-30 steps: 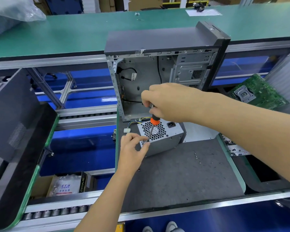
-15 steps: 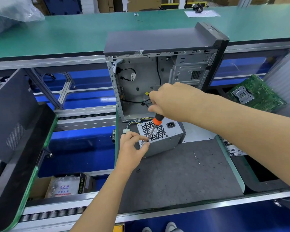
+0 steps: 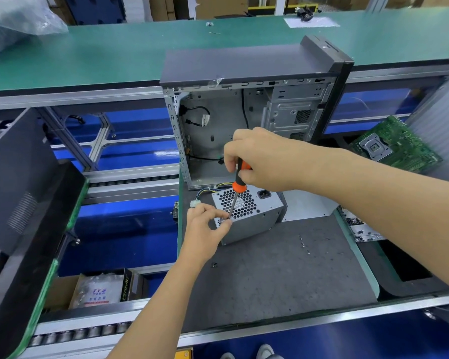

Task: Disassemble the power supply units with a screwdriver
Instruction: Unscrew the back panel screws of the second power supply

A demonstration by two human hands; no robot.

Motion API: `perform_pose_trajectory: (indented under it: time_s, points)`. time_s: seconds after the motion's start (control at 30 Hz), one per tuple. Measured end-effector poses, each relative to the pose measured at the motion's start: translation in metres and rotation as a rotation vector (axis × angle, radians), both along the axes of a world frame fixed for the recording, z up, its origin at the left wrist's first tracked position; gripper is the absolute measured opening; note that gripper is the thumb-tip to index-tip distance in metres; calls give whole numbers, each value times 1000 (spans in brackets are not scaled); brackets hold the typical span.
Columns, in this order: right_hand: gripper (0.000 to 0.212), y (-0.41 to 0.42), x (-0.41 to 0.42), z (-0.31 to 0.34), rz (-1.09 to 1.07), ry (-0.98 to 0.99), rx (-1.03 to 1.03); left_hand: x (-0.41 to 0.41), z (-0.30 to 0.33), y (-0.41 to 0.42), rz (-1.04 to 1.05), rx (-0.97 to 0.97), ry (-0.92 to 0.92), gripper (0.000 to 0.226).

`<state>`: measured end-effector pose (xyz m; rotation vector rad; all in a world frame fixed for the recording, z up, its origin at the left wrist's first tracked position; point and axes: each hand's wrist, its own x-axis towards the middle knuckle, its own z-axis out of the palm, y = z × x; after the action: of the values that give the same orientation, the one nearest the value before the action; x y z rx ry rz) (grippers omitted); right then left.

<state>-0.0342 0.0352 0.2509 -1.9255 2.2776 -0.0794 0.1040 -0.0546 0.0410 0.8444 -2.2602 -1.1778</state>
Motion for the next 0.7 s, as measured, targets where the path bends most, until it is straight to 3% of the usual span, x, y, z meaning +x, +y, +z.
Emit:
perform_pose_trajectory:
  time_s: [0.3, 0.47, 0.7]
  points:
    - [14, 4, -11, 8, -25, -24, -105, 1, 5, -2, 18, 62, 35, 21]
    - [12, 9, -19, 5, -57, -49, -158, 14, 2, -2, 130, 73, 196, 25]
    - [13, 16, -29, -9, -126, -54, -187, 48, -54, -8, 94, 67, -143, 13]
